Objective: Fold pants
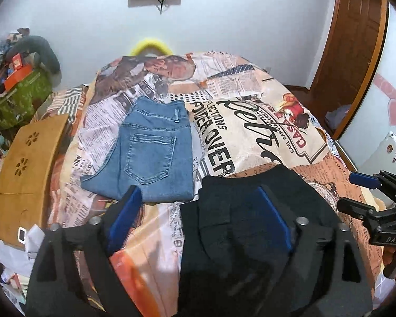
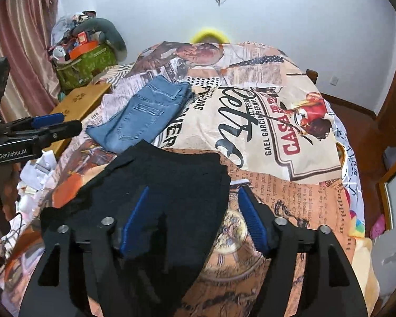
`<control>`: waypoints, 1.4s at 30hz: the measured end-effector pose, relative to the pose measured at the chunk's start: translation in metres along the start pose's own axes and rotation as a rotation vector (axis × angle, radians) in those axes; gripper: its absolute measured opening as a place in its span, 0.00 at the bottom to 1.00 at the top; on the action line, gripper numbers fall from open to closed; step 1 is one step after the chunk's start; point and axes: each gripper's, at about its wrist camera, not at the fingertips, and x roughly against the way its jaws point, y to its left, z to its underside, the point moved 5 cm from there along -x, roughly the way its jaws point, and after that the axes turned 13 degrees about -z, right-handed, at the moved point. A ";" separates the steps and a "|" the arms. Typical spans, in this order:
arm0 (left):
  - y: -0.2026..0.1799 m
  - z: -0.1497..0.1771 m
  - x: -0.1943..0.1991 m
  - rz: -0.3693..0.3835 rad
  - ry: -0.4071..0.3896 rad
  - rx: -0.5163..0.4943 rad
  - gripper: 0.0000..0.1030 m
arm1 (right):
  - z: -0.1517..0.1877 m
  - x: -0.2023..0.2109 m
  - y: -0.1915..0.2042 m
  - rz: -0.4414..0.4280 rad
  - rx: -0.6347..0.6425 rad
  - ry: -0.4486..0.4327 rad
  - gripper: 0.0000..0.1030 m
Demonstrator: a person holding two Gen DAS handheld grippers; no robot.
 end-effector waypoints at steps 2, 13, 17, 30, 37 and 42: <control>0.004 0.006 0.003 0.000 -0.003 -0.004 0.88 | 0.003 0.004 0.002 -0.010 -0.009 0.006 0.69; -0.020 0.075 -0.053 0.097 0.281 -0.127 0.91 | 0.048 -0.016 -0.004 -0.102 -0.124 0.123 0.75; -0.019 0.082 -0.072 0.138 0.354 -0.062 0.97 | 0.059 -0.028 -0.010 -0.150 -0.189 0.155 0.75; -0.025 0.084 -0.116 0.328 0.565 0.113 0.95 | 0.052 -0.064 -0.012 -0.332 -0.295 0.180 0.79; -0.035 0.075 -0.116 0.408 0.552 0.121 0.71 | 0.050 -0.066 -0.015 -0.349 -0.295 0.170 0.59; -0.037 0.069 -0.105 0.411 0.507 0.097 0.55 | 0.052 -0.057 -0.021 -0.357 -0.313 0.121 0.39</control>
